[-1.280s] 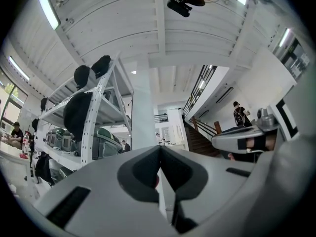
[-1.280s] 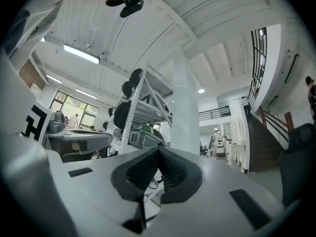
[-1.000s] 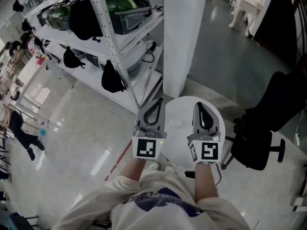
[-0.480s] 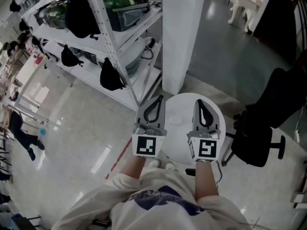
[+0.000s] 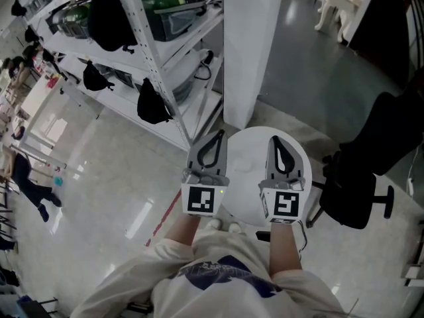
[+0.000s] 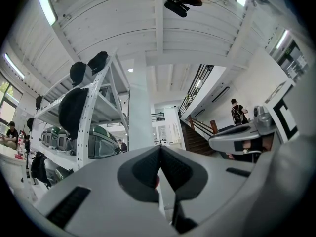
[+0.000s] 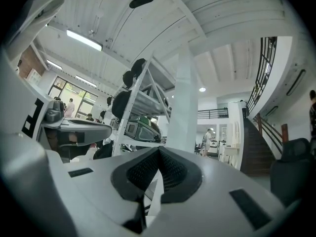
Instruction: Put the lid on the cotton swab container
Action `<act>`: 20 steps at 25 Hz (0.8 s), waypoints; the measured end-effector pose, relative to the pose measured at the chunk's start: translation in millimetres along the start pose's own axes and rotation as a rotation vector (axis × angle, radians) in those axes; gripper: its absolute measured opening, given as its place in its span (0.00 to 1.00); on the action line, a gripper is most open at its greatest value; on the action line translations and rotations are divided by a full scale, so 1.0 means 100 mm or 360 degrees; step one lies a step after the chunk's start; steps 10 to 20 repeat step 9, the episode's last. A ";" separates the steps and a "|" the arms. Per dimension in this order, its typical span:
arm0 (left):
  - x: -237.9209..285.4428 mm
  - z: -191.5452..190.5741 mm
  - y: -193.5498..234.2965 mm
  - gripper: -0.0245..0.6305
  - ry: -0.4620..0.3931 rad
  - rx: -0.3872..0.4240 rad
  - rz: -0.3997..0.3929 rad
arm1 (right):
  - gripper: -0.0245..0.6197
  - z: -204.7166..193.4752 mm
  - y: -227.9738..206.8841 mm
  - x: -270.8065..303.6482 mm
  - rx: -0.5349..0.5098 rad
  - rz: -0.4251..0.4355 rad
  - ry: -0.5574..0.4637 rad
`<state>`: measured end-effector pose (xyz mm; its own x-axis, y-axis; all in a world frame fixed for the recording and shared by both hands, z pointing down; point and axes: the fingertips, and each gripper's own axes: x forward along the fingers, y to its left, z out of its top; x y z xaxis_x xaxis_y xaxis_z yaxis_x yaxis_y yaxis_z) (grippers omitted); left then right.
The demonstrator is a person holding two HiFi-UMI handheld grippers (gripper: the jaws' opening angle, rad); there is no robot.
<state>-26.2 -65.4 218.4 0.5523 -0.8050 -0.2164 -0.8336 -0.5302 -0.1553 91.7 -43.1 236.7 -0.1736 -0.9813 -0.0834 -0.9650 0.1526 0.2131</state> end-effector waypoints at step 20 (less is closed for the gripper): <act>0.00 -0.05 0.02 0.04 0.0020 0.0021 -0.0005 | 0.05 0.03 0.03 0.03 -0.0010 -0.0003 -0.0014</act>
